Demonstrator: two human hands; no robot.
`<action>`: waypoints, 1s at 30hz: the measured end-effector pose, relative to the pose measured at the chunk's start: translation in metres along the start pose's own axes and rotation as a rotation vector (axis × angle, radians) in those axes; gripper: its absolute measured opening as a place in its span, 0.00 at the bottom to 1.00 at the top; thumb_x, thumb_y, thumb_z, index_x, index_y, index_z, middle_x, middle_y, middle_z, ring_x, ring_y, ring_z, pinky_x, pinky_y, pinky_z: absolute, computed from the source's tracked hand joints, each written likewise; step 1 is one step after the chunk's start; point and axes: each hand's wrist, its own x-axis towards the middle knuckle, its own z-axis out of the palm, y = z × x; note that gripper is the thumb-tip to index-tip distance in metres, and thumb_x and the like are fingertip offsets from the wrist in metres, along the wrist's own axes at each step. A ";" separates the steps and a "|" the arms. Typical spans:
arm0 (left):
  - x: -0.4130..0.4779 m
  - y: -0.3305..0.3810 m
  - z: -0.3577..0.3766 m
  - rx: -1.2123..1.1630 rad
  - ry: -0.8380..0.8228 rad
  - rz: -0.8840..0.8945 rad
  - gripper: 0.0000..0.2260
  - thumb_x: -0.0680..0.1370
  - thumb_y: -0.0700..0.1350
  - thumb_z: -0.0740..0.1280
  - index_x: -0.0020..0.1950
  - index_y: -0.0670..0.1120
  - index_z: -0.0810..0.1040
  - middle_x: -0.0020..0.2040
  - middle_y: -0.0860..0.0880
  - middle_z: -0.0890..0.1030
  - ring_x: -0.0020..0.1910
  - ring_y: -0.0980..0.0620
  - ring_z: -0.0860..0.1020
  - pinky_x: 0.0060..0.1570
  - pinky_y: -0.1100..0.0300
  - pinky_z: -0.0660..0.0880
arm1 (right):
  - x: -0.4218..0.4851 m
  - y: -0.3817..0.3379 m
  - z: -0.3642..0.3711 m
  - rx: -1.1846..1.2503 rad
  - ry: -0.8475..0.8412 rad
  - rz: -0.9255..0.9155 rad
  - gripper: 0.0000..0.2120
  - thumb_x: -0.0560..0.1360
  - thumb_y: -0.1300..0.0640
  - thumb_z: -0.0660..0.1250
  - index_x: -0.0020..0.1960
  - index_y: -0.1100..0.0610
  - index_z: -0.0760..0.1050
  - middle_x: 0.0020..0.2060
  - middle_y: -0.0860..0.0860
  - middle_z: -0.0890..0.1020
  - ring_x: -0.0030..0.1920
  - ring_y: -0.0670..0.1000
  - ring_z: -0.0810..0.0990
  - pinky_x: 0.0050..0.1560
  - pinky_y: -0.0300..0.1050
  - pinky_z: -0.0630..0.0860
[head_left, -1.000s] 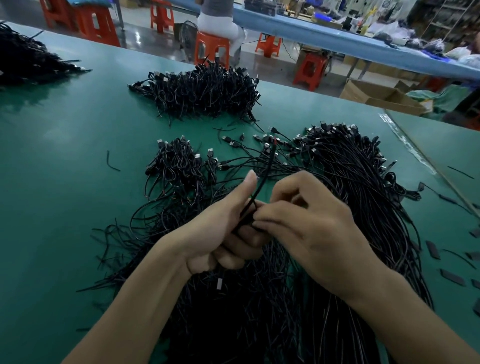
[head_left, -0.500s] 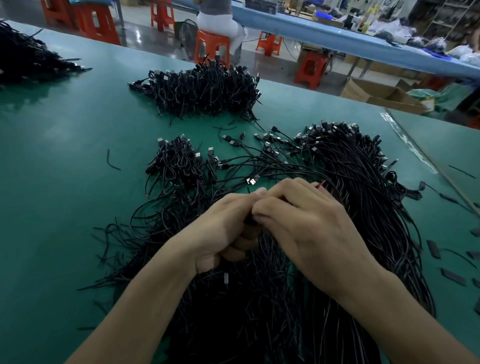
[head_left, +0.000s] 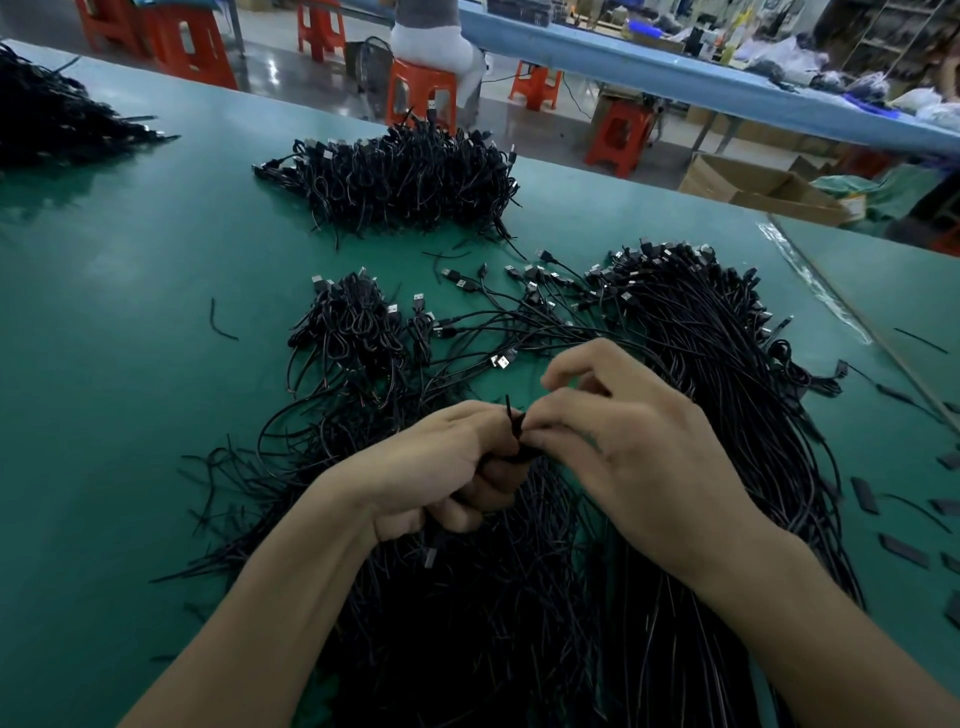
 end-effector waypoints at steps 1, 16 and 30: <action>0.000 0.000 0.000 0.015 -0.006 -0.013 0.17 0.81 0.38 0.52 0.34 0.52 0.66 0.31 0.53 0.60 0.25 0.58 0.54 0.20 0.72 0.52 | 0.000 -0.002 -0.002 -0.096 -0.025 -0.079 0.01 0.74 0.57 0.73 0.45 0.54 0.82 0.55 0.48 0.79 0.48 0.49 0.77 0.30 0.52 0.77; -0.003 0.004 -0.001 0.056 -0.086 -0.138 0.17 0.80 0.37 0.51 0.32 0.50 0.66 0.31 0.51 0.59 0.24 0.59 0.54 0.18 0.72 0.52 | 0.011 -0.004 -0.014 0.037 -0.412 -0.076 0.02 0.79 0.51 0.60 0.48 0.48 0.69 0.48 0.42 0.72 0.49 0.44 0.69 0.47 0.50 0.77; -0.005 0.003 0.001 0.099 -0.096 -0.076 0.23 0.83 0.38 0.55 0.31 0.54 0.73 0.31 0.52 0.64 0.28 0.55 0.54 0.20 0.68 0.52 | 0.011 -0.007 -0.014 0.043 -0.396 -0.053 0.11 0.78 0.60 0.65 0.46 0.48 0.65 0.44 0.44 0.73 0.44 0.48 0.73 0.44 0.50 0.76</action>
